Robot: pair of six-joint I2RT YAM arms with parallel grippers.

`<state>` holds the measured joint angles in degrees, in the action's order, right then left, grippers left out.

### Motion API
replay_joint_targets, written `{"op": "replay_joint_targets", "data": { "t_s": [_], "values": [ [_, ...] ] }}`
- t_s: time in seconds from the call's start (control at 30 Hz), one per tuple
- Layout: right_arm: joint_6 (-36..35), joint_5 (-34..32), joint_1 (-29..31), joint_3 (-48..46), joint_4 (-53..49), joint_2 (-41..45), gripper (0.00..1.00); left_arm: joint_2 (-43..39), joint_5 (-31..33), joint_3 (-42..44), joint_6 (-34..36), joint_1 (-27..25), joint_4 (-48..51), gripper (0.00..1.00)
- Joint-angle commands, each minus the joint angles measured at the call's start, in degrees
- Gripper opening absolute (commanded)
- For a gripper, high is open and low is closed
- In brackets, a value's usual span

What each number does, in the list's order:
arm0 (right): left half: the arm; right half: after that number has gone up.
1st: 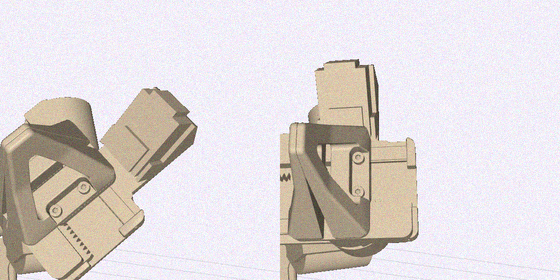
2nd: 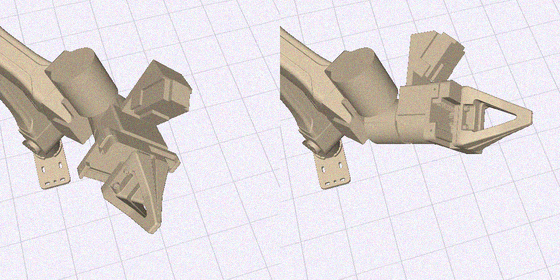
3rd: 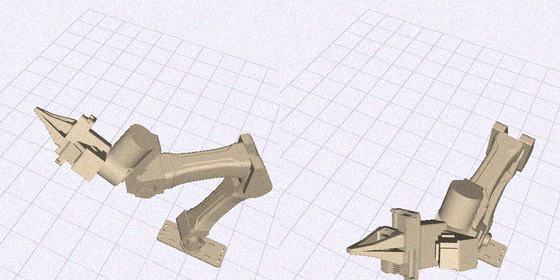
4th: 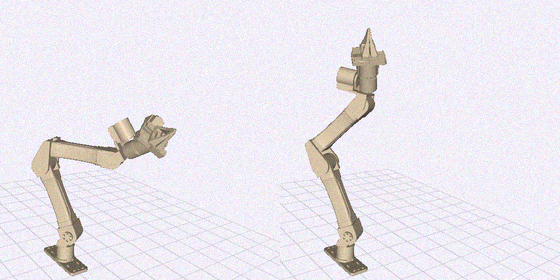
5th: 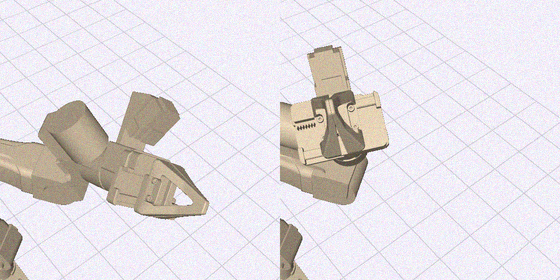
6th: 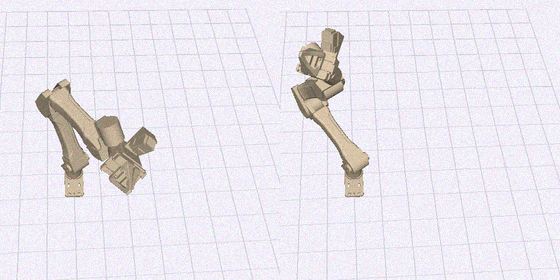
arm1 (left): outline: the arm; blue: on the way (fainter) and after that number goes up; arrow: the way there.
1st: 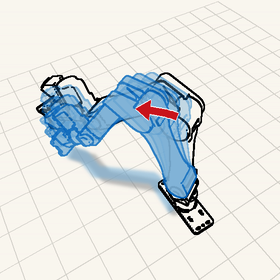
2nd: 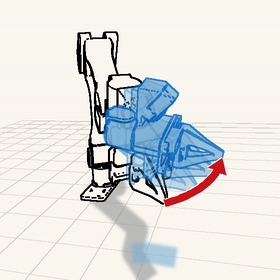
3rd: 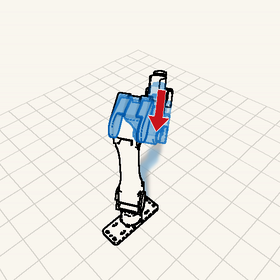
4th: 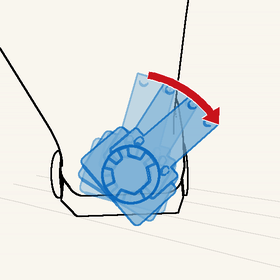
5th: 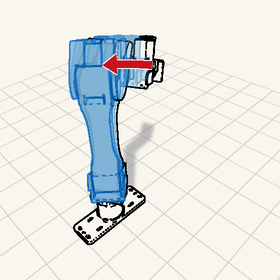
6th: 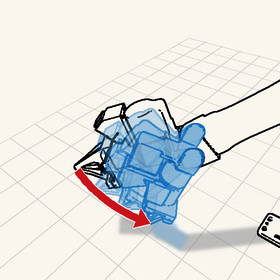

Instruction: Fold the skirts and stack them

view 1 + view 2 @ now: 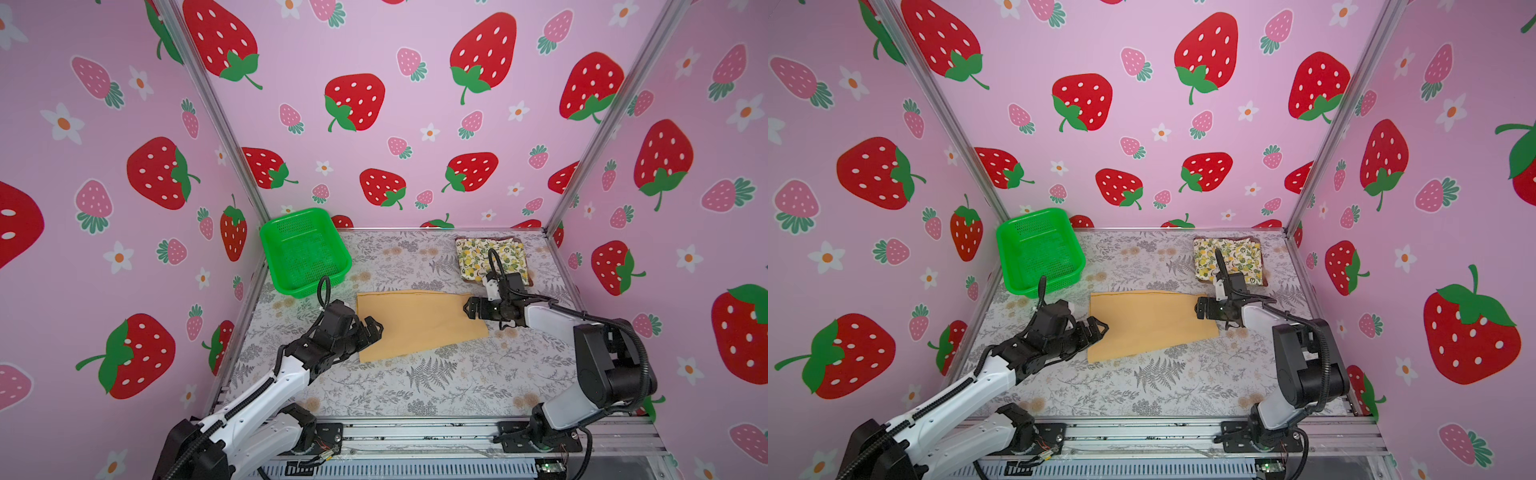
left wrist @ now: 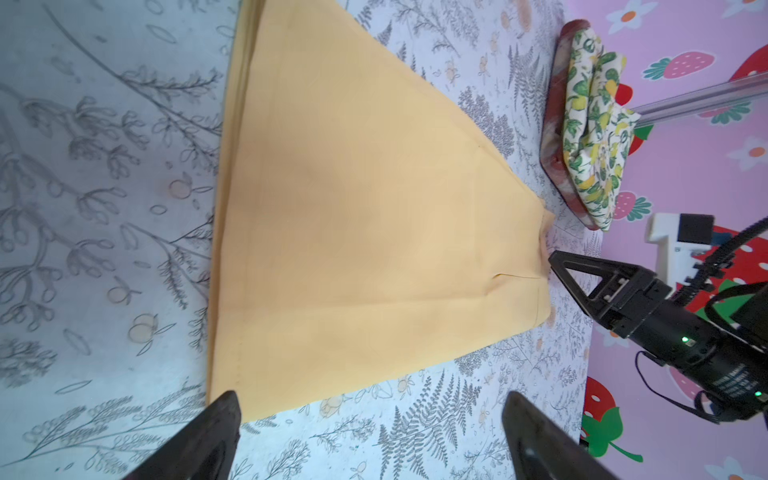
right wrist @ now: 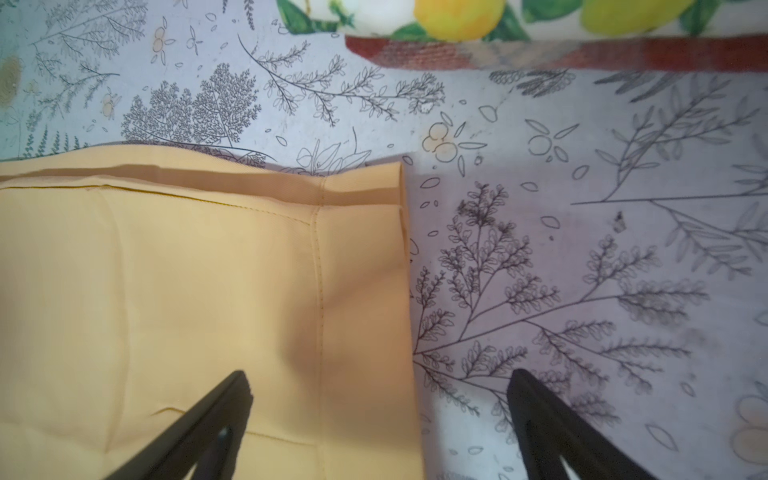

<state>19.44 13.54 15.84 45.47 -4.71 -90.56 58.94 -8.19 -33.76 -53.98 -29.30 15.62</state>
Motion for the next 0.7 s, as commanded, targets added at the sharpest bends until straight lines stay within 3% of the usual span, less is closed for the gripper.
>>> {"op": "replay_joint_targets", "data": {
  "t_s": [0.0,0.37,0.67],
  "values": [
    [-0.55,2.52,-0.98,-0.73,0.54,1.96,1.00,5.77,-2.72,-3.24,1.54,-0.76,-2.04,1.00],
    [-0.46,5.03,-2.51,-2.50,0.76,4.15,1.00,19.84,-5.79,-5.45,1.17,-1.99,-10.79,1.00],
    [-0.94,7.19,-3.71,-2.28,0.71,2.57,1.00,23.33,-3.68,-1.88,0.62,-1.95,-10.74,1.00]
  ]
}}
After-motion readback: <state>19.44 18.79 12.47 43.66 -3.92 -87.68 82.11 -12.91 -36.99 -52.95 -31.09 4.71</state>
